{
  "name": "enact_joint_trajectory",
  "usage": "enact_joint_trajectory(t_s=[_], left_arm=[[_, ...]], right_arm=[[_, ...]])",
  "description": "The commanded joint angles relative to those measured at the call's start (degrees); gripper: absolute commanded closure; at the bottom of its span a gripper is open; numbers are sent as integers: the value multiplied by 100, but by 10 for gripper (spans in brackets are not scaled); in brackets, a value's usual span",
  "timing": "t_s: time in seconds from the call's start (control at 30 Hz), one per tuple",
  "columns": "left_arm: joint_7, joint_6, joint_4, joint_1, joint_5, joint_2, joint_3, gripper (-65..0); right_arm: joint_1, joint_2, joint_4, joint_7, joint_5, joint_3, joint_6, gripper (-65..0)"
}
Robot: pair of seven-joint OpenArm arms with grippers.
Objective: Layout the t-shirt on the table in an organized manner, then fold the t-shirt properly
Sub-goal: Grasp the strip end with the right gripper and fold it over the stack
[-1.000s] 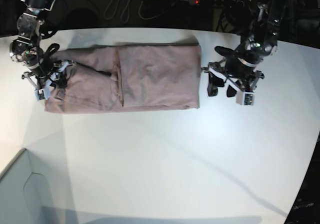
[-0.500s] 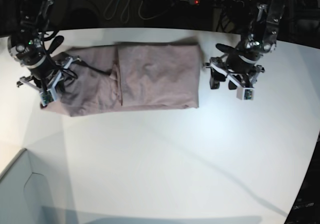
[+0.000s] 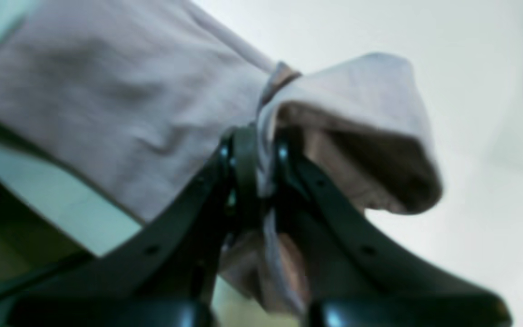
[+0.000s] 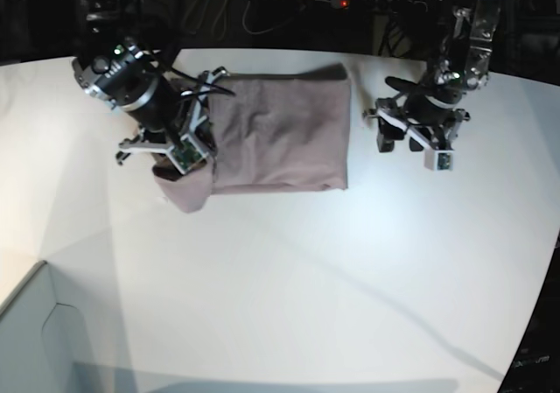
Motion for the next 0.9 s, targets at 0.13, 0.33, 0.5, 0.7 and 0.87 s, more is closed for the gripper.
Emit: enact_joint_trajectory(t_s=[0.13,0.33,0.5,0.7,0.87], left_arm=[[-115,1,88,93,5,-50,-217,-334],[-80,1,80,40,14,135,-199,-334],[-71,1,-114,-83,14,320,-173,-334],[-71,1,-386,-153,14,425,-173,-334],[-71,1,-465,-162,14,425,-190,-334]], right_arm=[[343,-45,80,-131,97,-916,14,0],[870,-45,27,-518,97,-1891,14,0],[1213,-45,-395,-544,97,-2437,14,0],[1495,-45,-1116,-518,97,-2762,14,0],[1688,-159,-1415,-509,106,-3131,14,0]])
